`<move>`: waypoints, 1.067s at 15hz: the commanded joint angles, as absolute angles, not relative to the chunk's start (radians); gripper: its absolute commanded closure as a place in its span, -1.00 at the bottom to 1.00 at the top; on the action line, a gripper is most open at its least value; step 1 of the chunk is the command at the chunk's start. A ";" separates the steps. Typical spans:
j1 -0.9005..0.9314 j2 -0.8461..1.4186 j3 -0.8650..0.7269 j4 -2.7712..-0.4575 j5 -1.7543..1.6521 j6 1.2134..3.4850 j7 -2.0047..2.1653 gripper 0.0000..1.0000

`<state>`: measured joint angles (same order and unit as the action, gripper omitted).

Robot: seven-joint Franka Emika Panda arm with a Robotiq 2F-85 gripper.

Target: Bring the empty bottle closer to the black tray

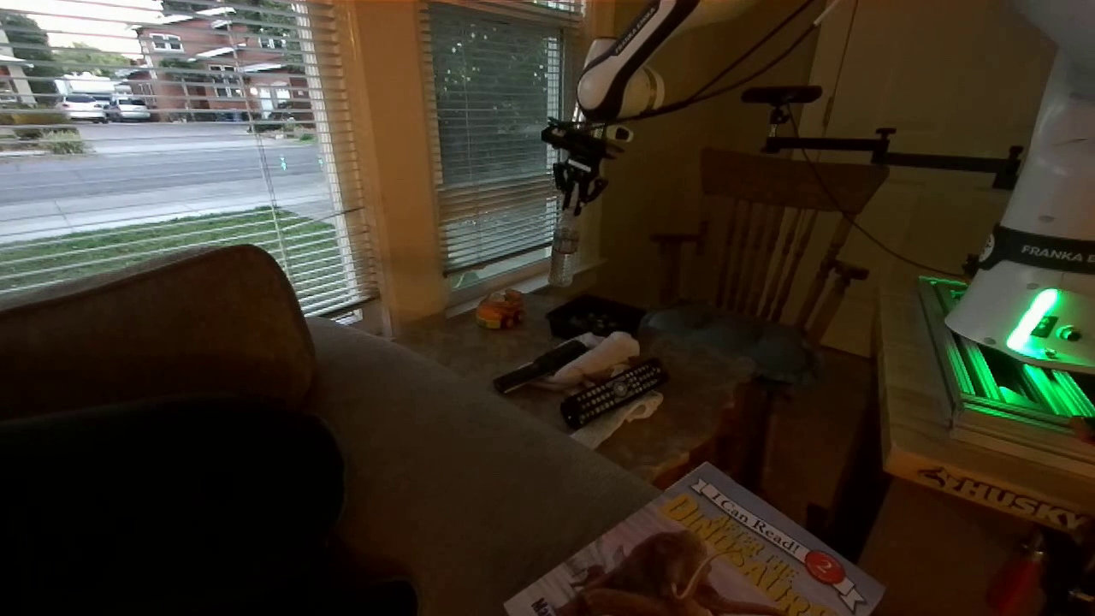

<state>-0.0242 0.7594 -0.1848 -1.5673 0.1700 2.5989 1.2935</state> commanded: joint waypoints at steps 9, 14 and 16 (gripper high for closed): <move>-0.031 0.843 -0.128 -1.510 0.268 2.632 1.389 0.84; -0.036 0.862 -0.117 -1.498 0.269 2.630 1.414 0.84; -0.035 0.865 -0.116 -1.497 0.265 2.629 1.415 -0.16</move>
